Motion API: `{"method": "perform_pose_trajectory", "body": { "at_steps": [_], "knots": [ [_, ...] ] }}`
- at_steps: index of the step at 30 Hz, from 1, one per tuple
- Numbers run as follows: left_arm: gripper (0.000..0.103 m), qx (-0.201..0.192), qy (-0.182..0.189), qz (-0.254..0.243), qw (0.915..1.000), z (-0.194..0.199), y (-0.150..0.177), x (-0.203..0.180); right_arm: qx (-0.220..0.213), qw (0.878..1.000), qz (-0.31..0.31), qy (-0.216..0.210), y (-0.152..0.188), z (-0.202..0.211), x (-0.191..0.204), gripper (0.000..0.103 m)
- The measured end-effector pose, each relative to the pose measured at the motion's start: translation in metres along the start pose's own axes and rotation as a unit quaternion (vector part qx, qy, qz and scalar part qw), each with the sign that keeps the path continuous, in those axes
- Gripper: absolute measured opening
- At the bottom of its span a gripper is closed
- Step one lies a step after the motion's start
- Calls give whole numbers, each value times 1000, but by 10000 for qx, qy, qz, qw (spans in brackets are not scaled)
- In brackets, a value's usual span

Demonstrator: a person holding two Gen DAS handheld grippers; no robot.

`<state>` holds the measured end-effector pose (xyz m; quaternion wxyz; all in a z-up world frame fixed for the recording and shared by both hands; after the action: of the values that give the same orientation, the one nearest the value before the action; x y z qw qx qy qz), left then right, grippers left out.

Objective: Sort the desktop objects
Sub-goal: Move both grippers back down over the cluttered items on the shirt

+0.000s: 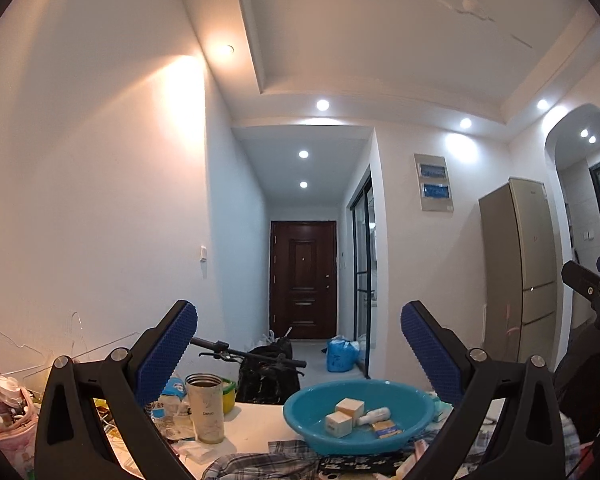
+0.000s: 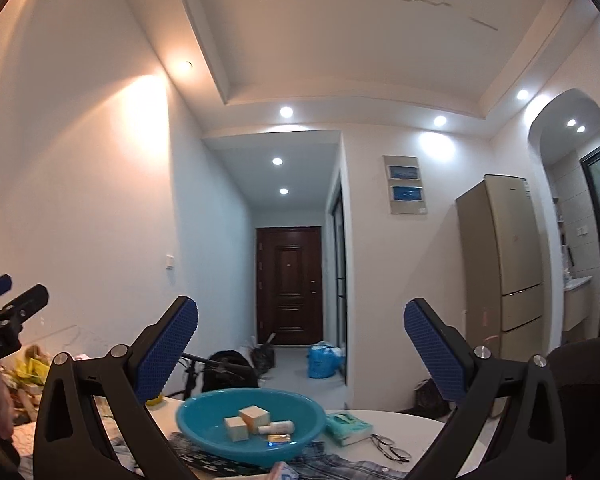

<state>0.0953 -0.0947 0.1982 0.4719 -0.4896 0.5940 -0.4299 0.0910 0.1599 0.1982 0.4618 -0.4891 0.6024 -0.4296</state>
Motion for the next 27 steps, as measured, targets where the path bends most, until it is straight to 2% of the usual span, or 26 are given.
{"method": "perform_pose_trajectory", "body": {
  "at_steps": [4,10,12,16,19,22,24,27],
  "knots": [
    [103,436,102,-54,9990,-21,18,-4,414,9983,-162,-370,22,-14,3,103],
    [103,1366,57,114,9905,-66,58,0,1177,9923,-160,-363,69,-43,15,103],
    [103,1805,22,174,9834,-82,74,4,1492,9872,-273,-484,87,-56,15,103],
    [103,2304,186,442,9719,-96,101,11,2164,9690,-611,-1018,121,-79,11,103],
    [103,2591,232,406,9647,-106,123,6,2501,9625,-652,-820,143,-90,7,103],
    [103,3048,291,410,9511,-114,158,-2,2817,9558,-581,-611,164,-95,6,103],
    [103,3251,301,470,9440,-114,179,-5,3069,9481,-622,-556,179,-98,6,103],
    [103,3629,317,247,9309,-121,207,-15,3502,9322,-625,-668,204,-102,10,103]
  ]
}}
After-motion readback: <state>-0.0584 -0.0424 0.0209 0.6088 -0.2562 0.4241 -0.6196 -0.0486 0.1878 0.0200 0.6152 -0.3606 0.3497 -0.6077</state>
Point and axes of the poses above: each gripper's, at about its wrist camera, not at the fingertips, and z roughly against the way its jaws point, x to its left, y to its underside, the point moved 1 cm from there along -z, roughly the way its jaws point, and after that the axes turned 8 degrees about z, right-handed, at the moved point
